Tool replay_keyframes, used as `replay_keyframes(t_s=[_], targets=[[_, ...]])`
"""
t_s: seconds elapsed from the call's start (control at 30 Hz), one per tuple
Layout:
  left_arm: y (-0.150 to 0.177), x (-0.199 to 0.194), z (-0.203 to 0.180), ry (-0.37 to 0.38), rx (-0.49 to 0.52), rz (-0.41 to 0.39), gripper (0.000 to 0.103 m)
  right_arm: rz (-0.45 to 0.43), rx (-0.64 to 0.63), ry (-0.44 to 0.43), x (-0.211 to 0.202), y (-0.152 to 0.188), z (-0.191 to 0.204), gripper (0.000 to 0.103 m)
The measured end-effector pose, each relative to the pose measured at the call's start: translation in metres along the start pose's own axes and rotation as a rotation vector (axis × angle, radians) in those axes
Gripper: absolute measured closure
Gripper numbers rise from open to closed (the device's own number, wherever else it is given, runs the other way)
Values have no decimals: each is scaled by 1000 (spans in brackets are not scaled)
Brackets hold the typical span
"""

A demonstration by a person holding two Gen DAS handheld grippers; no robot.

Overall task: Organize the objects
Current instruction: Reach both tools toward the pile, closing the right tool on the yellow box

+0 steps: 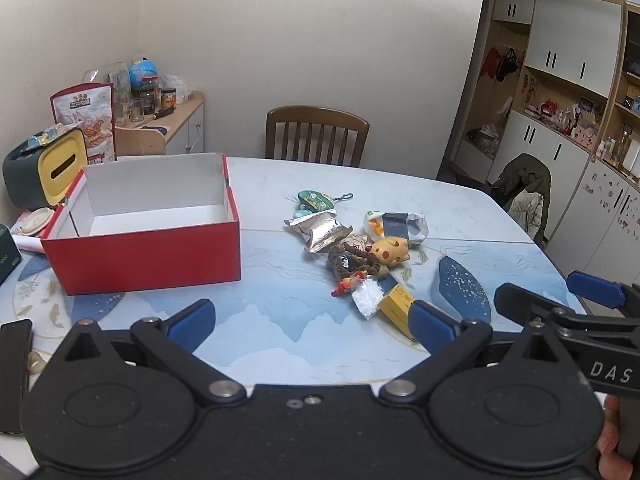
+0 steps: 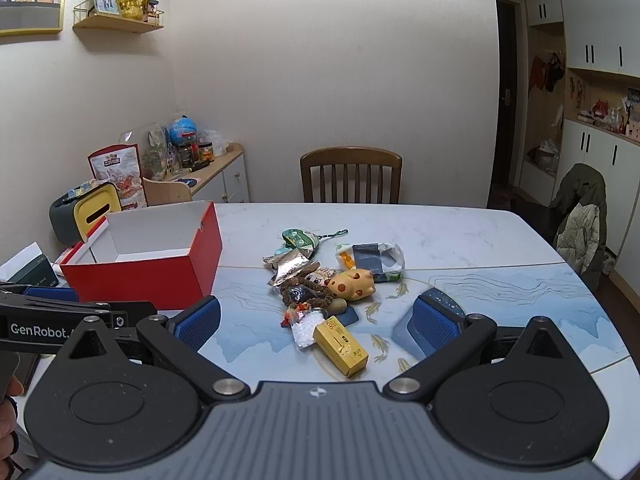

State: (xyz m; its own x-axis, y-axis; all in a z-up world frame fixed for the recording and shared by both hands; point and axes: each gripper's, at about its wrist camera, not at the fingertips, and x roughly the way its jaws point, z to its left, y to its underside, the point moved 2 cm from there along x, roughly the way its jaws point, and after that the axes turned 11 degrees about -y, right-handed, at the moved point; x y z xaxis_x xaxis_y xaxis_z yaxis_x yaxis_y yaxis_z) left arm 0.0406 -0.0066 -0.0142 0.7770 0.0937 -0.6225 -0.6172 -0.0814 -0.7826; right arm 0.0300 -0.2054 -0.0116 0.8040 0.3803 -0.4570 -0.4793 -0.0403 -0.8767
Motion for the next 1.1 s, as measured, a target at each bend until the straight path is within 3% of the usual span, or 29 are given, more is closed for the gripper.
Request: replay_keyframes(t_s=[0.4, 0.73, 0.87, 1.1], targets=[[-20, 50, -26, -4, 50, 21, 1, 68, -48, -66, 44, -5, -45, 0], [-25, 109, -49, -15, 73, 84, 1, 215, -136, -130, 104, 19, -84, 1], [-20, 136, -59, 28, 46, 148, 1, 263, -170, -166, 126, 29, -91, 6], [-18, 172, -70, -3, 31, 198, 1, 325, -192, -232, 156, 37, -100, 15]])
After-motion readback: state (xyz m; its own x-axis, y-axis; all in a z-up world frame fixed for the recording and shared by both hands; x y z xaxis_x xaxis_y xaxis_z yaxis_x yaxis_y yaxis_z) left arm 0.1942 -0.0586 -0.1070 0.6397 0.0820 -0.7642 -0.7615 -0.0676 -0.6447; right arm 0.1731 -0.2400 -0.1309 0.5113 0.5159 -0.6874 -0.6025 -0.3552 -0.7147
